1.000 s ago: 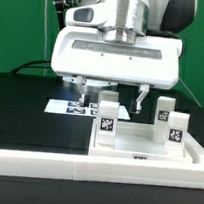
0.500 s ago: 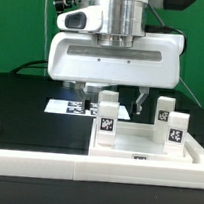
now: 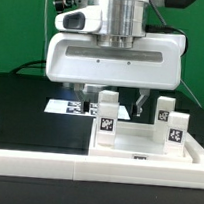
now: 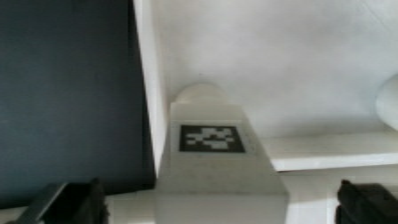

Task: Assemble square table

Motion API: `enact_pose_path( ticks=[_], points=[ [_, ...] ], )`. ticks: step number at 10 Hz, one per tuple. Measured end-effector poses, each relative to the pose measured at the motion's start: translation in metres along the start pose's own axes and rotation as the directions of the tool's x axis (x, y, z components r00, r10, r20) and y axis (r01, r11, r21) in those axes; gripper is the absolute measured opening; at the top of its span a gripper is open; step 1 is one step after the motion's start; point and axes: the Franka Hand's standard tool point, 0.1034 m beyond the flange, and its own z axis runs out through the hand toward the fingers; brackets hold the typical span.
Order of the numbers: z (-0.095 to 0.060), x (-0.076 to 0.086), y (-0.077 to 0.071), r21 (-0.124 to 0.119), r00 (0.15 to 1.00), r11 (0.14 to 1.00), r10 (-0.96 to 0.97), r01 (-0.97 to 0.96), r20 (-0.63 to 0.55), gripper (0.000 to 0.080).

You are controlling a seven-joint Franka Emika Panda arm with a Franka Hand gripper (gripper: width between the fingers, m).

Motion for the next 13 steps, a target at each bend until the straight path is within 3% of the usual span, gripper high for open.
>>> enact_pose_path(
  ticks=[1, 2, 3, 4, 5, 7, 9, 12, 13],
  points=[
    [0.0004, -0.0002, 0.0008, 0.0, 1.0, 1.0, 0.002, -0.002, 0.0, 0.0649],
    [0.0006, -0.0004, 0.0008, 0.0, 1.0, 1.0, 0.003, -0.003, 0.001, 0.0523],
    [0.0008, -0.0005, 0.0009, 0.0, 1.0, 1.0, 0.003, -0.003, 0.001, 0.0523],
    [0.001, -0.0006, 0.0009, -0.001, 1.0, 1.0, 0.003, -0.003, 0.002, 0.0324],
    [0.001, -0.0006, 0.0008, 0.0, 1.0, 1.0, 0.022, -0.022, 0.001, 0.0288],
    [0.001, -0.0006, 0.0008, 0.0, 0.999, 0.999, 0.034, -0.034, 0.001, 0.0288],
    [0.0014, -0.0006, 0.0003, 0.011, 0.961, 0.961, 0.276, -0.276, -0.005, 0.0288],
    [0.0022, -0.0008, -0.004, 0.016, 0.81, 0.81, 0.587, -0.587, -0.009, 0.029],
    [0.0025, -0.0009, -0.0048, 0.023, 0.713, 0.713, 0.701, -0.701, -0.003, 0.029]
  ],
)
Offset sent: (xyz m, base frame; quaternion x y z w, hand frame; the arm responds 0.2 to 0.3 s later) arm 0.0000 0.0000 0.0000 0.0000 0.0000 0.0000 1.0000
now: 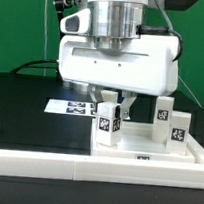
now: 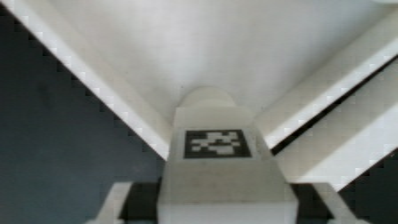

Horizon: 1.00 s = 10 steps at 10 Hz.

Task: Assemble square table

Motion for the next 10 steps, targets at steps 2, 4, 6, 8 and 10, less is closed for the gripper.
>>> enact_pose_path(
  ticks=[2, 4, 6, 8, 10],
  points=[
    [0.0005, -0.0005, -0.0022, 0.004, 0.984, 0.984, 0.177, -0.177, 0.002, 0.029],
    [0.0008, -0.0011, -0.0031, 0.009, 0.946, 0.946, 0.325, -0.325, 0.009, 0.029],
    [0.0009, -0.0025, -0.0054, 0.017, 0.884, 0.884, 0.467, -0.468, 0.018, 0.029],
    [0.0012, -0.0037, -0.007, 0.02, 0.847, 0.847, 0.531, -0.532, 0.024, 0.029],
    [0.0015, -0.0037, -0.0069, 0.022, 0.875, 0.874, 0.484, -0.485, 0.023, 0.0379]
  ],
)
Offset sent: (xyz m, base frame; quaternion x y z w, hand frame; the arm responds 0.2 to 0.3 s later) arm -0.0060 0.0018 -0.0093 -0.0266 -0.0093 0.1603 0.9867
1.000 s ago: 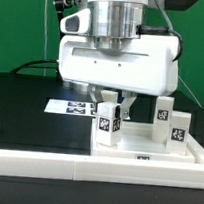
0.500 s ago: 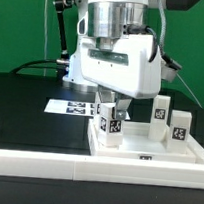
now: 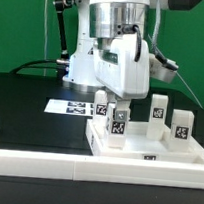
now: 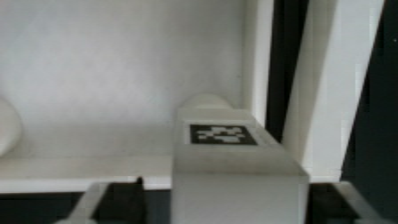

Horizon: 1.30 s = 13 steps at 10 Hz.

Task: Assemble square table

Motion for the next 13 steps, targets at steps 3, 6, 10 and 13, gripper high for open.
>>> enact_pose_path(
  ticks=[3, 6, 10, 13],
  points=[
    [-0.0054, -0.0073, -0.0061, -0.025, 0.976, 0.976, -0.216, 0.216, 0.014, 0.0643],
    [-0.0059, -0.003, -0.0062, -0.013, 0.839, 0.839, -0.544, 0.545, 0.019, 0.0649],
    [-0.0033, -0.0061, -0.0039, -0.039, 0.685, 0.684, -0.729, 0.728, 0.017, 0.0649],
    [-0.0022, -0.0054, -0.0027, -0.074, 0.453, 0.45, -0.891, 0.89, 0.022, 0.0649]
  ],
)
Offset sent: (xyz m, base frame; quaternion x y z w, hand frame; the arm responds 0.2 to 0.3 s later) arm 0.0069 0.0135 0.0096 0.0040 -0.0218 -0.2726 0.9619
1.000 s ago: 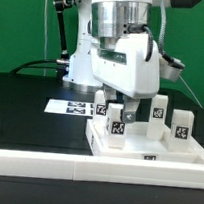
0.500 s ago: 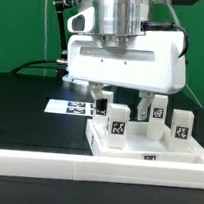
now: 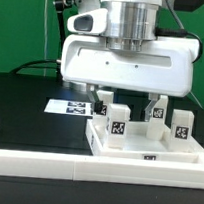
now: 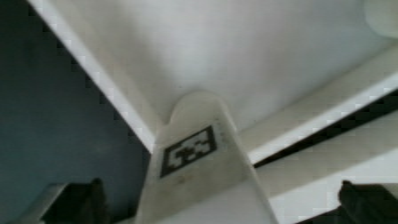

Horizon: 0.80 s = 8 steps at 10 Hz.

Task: Assemble square table

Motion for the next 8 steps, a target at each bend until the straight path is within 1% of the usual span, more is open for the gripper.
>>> enact_pose_path(
  ticks=[1, 4, 6, 7, 8],
  points=[
    [-0.0001, 0.0002, 0.0005, -0.008, 0.993, 0.993, -0.115, 0.115, 0.0, 0.0649],
    [-0.0002, 0.0007, 0.0019, -0.01, 0.958, 0.958, -0.288, 0.288, 0.001, 0.0649],
    [-0.0001, 0.0008, 0.0022, -0.01, 0.951, 0.951, -0.31, 0.31, 0.001, 0.0649],
    [-0.0001, 0.0008, 0.0022, -0.01, 0.951, 0.951, -0.308, 0.308, 0.001, 0.0526],
    [-0.0001, 0.0008, 0.0022, -0.01, 0.951, 0.951, -0.308, 0.308, 0.001, 0.0377]
  ],
)
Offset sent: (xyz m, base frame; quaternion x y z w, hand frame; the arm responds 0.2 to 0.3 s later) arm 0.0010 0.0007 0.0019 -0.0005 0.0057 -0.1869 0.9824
